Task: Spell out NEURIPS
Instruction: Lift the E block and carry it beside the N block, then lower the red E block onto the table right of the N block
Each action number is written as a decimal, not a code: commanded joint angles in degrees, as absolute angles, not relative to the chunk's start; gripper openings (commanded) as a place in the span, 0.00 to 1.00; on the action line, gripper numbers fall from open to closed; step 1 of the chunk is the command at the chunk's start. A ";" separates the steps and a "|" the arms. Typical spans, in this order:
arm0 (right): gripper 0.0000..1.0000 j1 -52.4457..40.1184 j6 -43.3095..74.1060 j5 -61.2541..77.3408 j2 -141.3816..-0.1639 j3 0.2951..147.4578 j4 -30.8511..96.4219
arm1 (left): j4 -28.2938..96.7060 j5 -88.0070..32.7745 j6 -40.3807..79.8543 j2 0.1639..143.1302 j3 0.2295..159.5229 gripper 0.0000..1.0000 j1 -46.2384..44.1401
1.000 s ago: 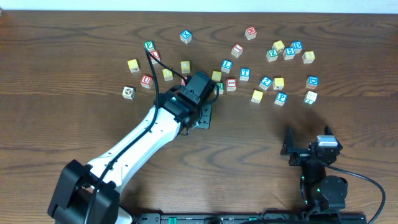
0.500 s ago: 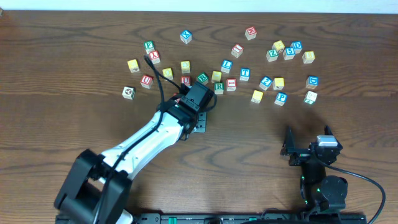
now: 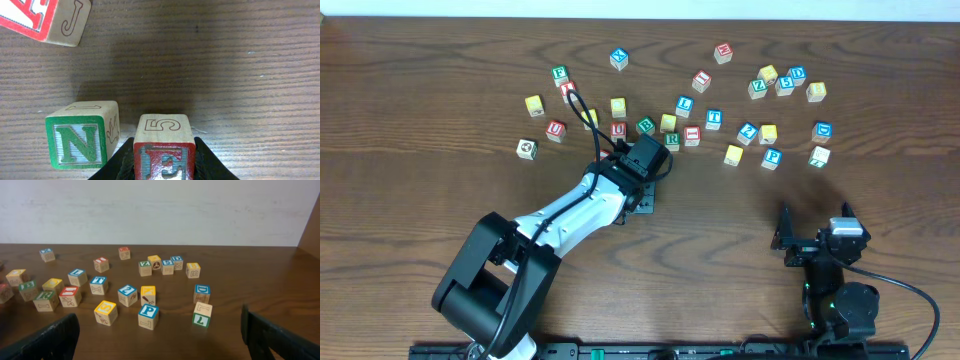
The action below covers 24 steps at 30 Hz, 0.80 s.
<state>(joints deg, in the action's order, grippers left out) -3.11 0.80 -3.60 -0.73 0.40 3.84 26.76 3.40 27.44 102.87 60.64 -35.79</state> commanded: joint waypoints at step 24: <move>0.99 -2.72 0.34 -3.49 -0.49 0.32 4.05 | 25.39 5.15 25.98 103.26 60.12 0.08 -35.24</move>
